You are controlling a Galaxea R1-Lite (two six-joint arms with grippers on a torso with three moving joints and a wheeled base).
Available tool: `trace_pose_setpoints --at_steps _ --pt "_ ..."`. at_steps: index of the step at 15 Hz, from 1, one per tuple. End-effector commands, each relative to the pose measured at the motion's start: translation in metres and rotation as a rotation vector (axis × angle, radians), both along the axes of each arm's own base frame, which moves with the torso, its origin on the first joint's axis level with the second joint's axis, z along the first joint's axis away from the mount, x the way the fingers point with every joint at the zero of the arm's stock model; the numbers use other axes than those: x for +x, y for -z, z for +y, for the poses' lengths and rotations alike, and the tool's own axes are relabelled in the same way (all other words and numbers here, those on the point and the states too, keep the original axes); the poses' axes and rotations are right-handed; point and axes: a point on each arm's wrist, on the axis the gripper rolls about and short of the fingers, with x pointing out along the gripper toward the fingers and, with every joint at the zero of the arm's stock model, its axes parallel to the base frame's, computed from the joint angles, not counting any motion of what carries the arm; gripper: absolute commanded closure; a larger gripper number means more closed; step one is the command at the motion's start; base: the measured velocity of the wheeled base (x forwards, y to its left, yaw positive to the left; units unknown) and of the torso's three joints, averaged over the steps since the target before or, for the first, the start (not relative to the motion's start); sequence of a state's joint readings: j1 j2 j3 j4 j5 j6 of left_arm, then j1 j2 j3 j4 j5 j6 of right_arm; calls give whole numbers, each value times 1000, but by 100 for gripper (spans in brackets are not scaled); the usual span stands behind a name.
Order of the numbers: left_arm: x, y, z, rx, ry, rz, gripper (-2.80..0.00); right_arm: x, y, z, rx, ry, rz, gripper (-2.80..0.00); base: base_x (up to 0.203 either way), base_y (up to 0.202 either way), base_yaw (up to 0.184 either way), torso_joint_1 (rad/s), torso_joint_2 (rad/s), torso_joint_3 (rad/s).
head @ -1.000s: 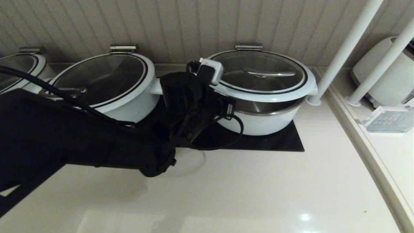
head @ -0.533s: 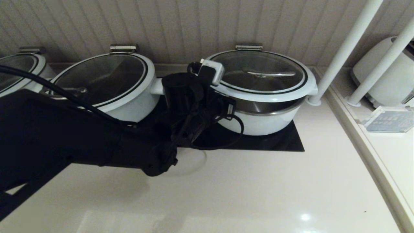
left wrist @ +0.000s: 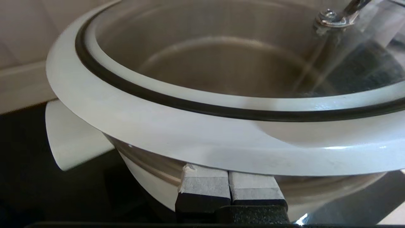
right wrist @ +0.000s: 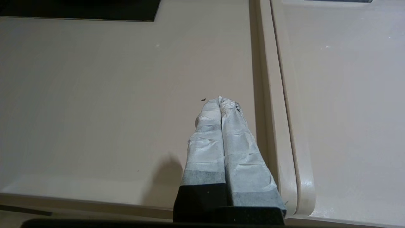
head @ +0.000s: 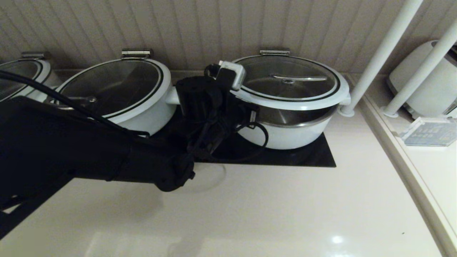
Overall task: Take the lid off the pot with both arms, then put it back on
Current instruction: Open the pot lid completely
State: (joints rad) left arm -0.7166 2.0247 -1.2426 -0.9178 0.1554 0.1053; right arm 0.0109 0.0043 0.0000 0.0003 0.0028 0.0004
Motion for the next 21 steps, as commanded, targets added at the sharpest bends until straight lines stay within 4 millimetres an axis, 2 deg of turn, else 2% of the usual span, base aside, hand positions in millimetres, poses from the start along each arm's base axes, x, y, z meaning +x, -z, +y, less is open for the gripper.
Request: trace_pose_setpoints --at_steps 1,21 --pt "1 -7 0 -18 -2 -21 0 0 0 0 0 0 -5 0 0 0 0 0 0 0" --pt "7 -23 -5 -54 -6 -72 0 0 0 0 -61 -9 -7 0 0 0 0 0 0 0"
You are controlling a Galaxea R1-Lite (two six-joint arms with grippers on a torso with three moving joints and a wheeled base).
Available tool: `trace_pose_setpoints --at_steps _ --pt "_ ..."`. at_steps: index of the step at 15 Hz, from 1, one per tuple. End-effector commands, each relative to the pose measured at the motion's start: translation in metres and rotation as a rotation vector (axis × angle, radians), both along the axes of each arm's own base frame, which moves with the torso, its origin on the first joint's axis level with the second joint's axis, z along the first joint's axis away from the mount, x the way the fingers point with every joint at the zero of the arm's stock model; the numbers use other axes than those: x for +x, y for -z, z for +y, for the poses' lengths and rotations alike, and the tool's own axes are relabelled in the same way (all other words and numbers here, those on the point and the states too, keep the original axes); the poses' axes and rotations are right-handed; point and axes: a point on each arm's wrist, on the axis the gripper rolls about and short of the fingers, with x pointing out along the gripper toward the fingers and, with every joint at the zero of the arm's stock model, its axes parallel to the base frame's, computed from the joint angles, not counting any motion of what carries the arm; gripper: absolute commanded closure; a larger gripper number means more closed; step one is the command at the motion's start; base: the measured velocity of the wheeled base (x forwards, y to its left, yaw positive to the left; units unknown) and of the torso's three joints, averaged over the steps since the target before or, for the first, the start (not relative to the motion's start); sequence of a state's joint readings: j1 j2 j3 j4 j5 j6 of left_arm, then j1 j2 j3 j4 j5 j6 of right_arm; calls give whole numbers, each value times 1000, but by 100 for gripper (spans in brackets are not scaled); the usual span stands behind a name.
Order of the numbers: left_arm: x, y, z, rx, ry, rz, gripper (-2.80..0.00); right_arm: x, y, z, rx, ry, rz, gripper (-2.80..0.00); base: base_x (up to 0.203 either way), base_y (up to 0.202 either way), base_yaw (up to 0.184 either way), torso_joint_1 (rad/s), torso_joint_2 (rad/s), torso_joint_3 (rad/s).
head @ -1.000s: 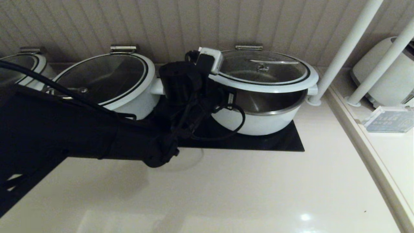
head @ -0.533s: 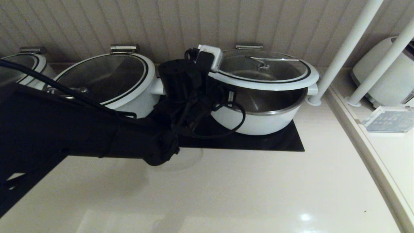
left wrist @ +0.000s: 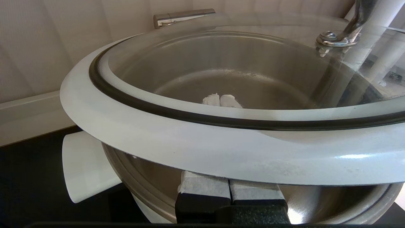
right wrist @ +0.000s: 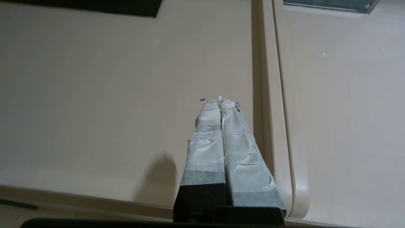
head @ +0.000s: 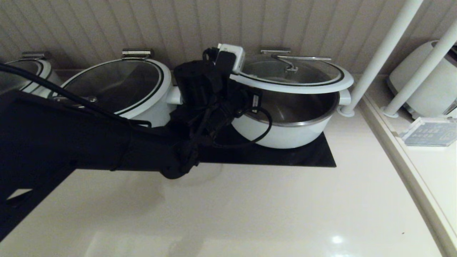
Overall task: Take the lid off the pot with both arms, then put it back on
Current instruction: Open the pot lid completely
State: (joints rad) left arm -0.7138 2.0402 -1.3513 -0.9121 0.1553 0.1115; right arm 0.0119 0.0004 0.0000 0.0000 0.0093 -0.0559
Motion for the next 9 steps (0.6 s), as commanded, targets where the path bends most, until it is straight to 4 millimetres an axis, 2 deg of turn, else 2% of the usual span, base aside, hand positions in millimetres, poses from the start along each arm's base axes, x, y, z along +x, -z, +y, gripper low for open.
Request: trace_pose_setpoints --at_steps 1,3,6,9 --pt "0 0 0 -2 -2 -3 0 0 -1 0 -37 -12 -6 0 0 0 0 0 0 0" --pt "1 1 0 -4 -1 -2 0 -3 -12 1 -52 -45 -33 0 0 0 0 0 0 0" --pt "2 0 1 -3 -6 -4 0 -1 -42 3 -38 -116 -16 0 0 0 0 0 0 0" --pt "4 -1 5 -5 -16 -6 0 19 -75 3 -31 -158 29 0 0 0 0 0 0 0"
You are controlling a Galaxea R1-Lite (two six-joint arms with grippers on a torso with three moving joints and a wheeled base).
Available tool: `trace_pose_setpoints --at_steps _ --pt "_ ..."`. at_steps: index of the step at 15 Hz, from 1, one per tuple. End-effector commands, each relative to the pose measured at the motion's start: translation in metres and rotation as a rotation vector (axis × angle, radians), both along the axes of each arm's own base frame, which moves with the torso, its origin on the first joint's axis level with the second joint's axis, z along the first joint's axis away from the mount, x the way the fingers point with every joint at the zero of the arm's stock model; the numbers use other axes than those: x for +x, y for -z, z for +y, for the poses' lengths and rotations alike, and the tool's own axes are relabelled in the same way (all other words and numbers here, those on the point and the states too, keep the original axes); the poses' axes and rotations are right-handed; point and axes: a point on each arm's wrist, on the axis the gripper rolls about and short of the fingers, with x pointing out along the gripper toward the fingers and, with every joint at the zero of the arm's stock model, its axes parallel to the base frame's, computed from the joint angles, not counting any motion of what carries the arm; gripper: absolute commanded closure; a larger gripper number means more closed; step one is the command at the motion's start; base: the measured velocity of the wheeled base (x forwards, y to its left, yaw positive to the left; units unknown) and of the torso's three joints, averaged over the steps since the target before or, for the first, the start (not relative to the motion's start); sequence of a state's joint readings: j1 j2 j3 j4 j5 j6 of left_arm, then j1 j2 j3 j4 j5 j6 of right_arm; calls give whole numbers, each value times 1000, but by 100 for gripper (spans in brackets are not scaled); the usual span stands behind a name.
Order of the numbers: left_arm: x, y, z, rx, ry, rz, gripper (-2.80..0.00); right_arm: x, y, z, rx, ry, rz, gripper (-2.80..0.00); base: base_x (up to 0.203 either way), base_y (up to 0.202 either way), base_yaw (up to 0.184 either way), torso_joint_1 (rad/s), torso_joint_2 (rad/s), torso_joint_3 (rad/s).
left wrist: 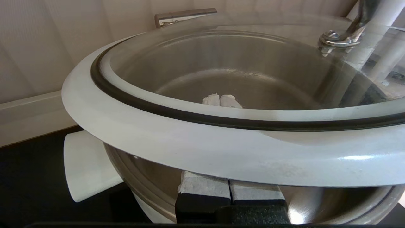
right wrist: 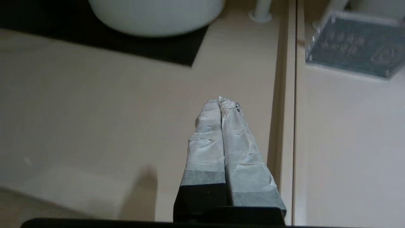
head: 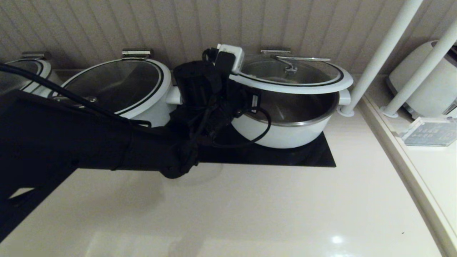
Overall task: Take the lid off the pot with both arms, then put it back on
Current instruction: Open the pot lid completely
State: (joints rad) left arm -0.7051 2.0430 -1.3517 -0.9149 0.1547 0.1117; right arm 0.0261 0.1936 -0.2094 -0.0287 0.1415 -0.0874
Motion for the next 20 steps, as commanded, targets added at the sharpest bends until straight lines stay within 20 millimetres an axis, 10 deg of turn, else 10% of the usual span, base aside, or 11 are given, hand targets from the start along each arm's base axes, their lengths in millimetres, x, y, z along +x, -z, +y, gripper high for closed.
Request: trace_pose_setpoints --at_steps 1,10,20 --pt "1 -2 2 -7 -7 -6 0 29 -22 1 -3 -26 88 0 0 0 0 0 0 0" --pt "6 2 5 -4 -20 0 0 208 -68 43 -22 -343 48 0 0 0 0 0 0 0" --pt "13 5 2 -6 -25 -2 0 309 -53 102 -9 -474 -163 0 0 0 0 0 0 0"
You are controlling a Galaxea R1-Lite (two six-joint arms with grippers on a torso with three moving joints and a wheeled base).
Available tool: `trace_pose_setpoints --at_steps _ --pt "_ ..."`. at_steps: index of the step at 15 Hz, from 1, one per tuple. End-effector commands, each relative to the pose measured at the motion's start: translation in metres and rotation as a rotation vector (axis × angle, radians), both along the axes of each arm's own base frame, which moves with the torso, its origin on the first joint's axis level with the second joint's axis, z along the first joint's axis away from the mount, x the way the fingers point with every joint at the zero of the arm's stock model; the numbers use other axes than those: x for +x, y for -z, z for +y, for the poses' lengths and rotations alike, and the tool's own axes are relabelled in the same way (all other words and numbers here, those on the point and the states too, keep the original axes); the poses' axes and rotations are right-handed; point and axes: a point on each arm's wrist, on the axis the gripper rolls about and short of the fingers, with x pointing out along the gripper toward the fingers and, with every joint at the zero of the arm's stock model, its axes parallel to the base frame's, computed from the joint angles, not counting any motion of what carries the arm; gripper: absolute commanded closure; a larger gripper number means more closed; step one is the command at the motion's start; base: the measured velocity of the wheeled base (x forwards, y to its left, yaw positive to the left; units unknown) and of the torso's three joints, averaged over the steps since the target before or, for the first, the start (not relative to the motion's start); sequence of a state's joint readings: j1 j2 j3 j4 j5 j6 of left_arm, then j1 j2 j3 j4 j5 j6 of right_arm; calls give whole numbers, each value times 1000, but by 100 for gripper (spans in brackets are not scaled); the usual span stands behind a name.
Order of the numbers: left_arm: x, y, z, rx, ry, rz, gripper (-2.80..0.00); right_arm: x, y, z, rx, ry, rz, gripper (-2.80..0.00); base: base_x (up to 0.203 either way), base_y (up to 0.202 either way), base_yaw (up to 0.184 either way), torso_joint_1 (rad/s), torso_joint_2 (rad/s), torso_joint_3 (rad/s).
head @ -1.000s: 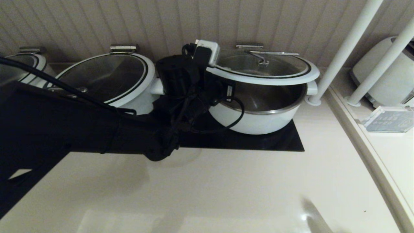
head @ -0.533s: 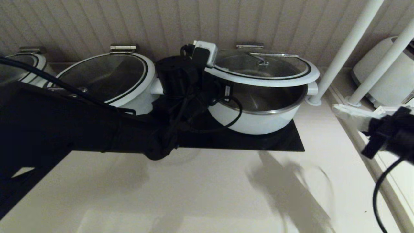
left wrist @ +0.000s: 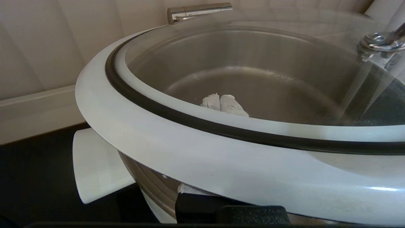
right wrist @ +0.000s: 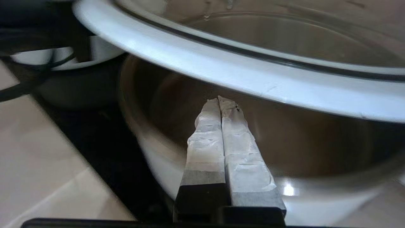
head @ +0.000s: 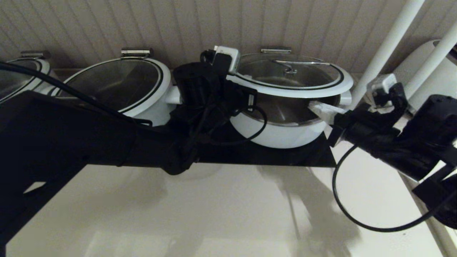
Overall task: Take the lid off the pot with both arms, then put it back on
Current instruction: Open the pot lid completely
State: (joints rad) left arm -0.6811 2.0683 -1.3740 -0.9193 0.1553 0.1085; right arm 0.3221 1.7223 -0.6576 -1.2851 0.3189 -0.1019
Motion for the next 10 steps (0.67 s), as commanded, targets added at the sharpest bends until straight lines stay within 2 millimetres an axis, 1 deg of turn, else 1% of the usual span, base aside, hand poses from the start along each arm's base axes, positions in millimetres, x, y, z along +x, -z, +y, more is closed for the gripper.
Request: trace_pose_setpoints --at_steps 1,4,7,8,10 --pt "2 2 -2 0 -2 -2 0 16 6 6 -1 1 4 0 0 0 0 0 0 0" --pt "2 3 -2 2 -2 0 0 30 -1 6 23 65 -28 0 0 0 0 0 0 0" --pt "1 1 -1 2 -2 -1 0 49 -16 -2 52 133 -91 0 0 0 0 0 0 0" --pt "0 1 0 2 -2 -2 0 54 -21 -5 58 146 -112 0 0 0 0 0 0 0" --pt "-2 2 2 18 -4 -1 0 55 -25 -6 62 153 -125 0 0 0 0 0 0 0"
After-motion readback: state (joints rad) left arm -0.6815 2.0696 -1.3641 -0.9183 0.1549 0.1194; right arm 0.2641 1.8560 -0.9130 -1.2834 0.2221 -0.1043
